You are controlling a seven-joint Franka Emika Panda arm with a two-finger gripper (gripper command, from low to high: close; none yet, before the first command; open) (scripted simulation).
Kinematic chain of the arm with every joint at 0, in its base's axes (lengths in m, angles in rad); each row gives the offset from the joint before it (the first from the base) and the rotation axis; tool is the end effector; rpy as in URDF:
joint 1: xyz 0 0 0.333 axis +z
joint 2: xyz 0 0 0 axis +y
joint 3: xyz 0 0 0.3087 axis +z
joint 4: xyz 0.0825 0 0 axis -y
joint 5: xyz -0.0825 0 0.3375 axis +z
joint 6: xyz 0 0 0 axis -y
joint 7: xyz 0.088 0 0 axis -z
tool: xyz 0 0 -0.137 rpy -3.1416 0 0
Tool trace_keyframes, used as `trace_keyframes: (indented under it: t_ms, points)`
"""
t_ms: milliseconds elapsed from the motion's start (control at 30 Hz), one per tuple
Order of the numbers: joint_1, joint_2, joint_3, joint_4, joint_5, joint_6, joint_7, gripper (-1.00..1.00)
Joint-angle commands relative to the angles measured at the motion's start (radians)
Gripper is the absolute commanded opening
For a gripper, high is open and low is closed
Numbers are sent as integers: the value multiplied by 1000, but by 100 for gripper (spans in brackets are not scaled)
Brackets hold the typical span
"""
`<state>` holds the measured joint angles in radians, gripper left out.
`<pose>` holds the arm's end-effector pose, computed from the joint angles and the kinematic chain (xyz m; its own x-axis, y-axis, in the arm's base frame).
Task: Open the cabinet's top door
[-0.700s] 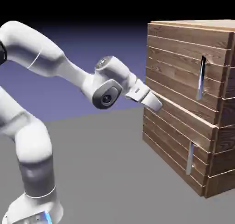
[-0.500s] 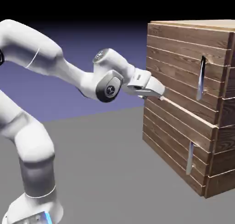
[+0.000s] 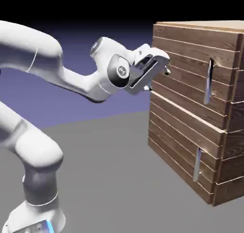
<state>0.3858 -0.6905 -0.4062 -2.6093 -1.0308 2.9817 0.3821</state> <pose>0.3727 0.0236 0.5583 0.4093 0.4326 0.8033 0.2349 -0.9007 0.3654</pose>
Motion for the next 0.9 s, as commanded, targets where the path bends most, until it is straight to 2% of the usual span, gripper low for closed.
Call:
trace_keyframes:
  t_ms: [0, 867]
  points:
    - [16, -5, -17, 8, -44, -2, -15, 0]
    - [426, -137, -463, 229, -1174, -63, -409, 0]
